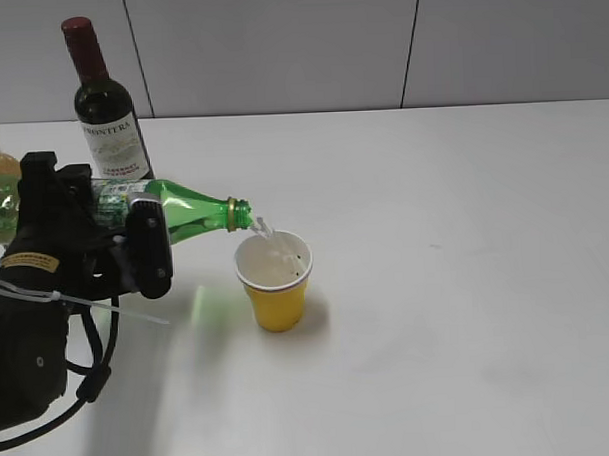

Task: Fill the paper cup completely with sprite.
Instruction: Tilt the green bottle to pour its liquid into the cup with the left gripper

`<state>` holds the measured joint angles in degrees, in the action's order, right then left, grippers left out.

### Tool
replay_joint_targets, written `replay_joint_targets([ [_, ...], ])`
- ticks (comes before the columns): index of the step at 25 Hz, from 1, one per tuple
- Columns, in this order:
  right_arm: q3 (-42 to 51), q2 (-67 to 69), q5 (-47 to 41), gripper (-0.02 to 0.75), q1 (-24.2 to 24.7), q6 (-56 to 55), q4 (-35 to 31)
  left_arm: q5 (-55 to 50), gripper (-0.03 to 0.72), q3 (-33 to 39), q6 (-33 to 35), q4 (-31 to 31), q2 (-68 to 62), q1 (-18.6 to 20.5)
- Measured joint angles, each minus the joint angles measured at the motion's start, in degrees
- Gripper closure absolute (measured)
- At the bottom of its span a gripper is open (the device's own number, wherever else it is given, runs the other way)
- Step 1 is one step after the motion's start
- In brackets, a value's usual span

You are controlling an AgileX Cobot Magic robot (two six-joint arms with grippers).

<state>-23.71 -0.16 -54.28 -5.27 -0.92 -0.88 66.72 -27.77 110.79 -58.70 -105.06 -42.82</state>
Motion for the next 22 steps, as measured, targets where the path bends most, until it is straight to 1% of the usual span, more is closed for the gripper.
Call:
replay_joint_targets([
  [12, 0.0, 0.0, 0.0, 0.144, 0.0, 0.0, 0.0, 0.1, 0.241, 0.0, -0.2, -0.1, 0.0, 0.0],
  [17, 0.0, 0.0, 0.0, 0.144, 0.0, 0.0, 0.0, 0.1, 0.241, 0.0, -5.7, -0.1, 0.0, -0.4],
  [22, 0.0, 0.0, 0.0, 0.144, 0.0, 0.0, 0.0, 0.1, 0.241, 0.0, -7.3, 0.0, 0.0, -1.8],
])
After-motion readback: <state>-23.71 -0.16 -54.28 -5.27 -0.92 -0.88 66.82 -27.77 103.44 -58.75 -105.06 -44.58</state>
